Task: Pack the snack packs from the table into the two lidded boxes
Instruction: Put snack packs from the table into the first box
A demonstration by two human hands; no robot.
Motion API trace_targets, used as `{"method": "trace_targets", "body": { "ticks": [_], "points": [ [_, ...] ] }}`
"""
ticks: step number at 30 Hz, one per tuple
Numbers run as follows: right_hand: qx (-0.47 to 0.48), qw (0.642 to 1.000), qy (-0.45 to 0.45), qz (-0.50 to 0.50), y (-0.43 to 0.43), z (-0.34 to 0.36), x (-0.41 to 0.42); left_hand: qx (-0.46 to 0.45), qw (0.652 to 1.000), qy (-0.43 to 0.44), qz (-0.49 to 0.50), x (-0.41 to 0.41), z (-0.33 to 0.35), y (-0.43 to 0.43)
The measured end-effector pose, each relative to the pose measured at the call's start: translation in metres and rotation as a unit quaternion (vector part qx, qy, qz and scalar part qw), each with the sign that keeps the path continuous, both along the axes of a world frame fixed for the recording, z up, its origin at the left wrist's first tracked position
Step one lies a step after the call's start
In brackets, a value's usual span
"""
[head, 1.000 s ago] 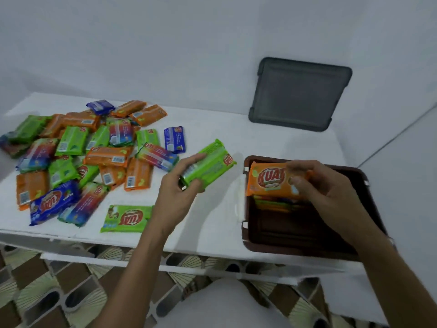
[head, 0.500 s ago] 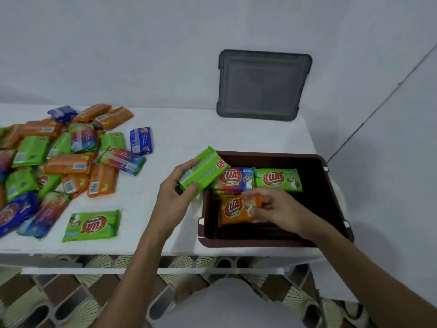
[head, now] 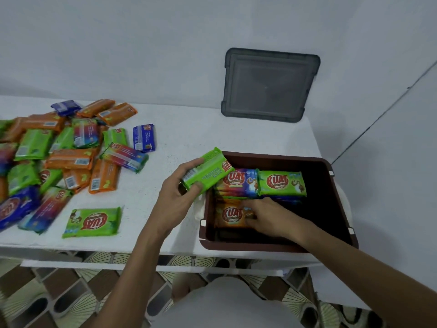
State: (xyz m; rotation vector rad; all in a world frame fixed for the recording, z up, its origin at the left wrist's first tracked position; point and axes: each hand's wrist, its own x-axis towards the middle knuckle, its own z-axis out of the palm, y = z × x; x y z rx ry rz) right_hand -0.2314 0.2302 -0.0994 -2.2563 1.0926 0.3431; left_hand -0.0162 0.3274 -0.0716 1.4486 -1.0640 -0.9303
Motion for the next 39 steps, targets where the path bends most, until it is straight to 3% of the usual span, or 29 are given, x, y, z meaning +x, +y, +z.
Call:
{"method": "trace_targets", "body": {
  "ticks": [3, 8, 13, 15, 20, 22, 26, 29, 34, 37, 39],
  "points": [
    [-0.025, 0.999, -0.032, 0.003, 0.003, 0.021, -0.003, -0.003, 1.000, -0.004, -0.008, 0.001, 0.003, 0.000],
    [-0.071, 0.973, -0.198, -0.095, 0.001, 0.060, 0.002, -0.017, 1.000, -0.001, -0.024, 0.004, 0.010, -0.001],
    [0.089, 0.882, -0.395, -0.241, 0.000, 0.073, 0.014, -0.031, 0.998, -0.018, -0.058, 0.003, 0.023, -0.005],
    [0.087, 0.878, -0.408, -0.235, 0.001, 0.073, 0.016, -0.039, 0.996, -0.038, -0.071, 0.001, 0.028, -0.008],
    [-0.039, 0.923, -0.331, -0.190, 0.010, 0.066, 0.016, -0.045, 0.992, -0.059, -0.097, -0.013, 0.039, -0.013],
    [-0.060, 0.919, -0.334, -0.202, 0.013, 0.064, 0.015, -0.044, 0.993, -0.050, -0.101, -0.016, 0.043, -0.015],
    [0.035, 0.882, -0.411, -0.228, 0.019, 0.067, 0.015, -0.033, 0.991, -0.053, -0.115, -0.021, 0.049, -0.018],
    [0.157, 0.815, -0.491, -0.264, 0.021, 0.072, 0.015, -0.031, 0.988, -0.059, -0.141, -0.029, 0.051, -0.019],
    [0.271, 0.735, -0.541, -0.307, 0.016, 0.073, 0.012, -0.019, 0.984, -0.015, -0.178, -0.038, 0.048, -0.018],
    [0.266, 0.723, -0.542, -0.335, 0.014, 0.069, 0.006, -0.019, 0.982, 0.009, -0.186, -0.038, 0.050, -0.020],
    [0.223, 0.744, -0.526, -0.346, 0.013, 0.067, 0.000, -0.030, 0.988, 0.008, -0.149, -0.035, 0.050, -0.022]
  ]
}}
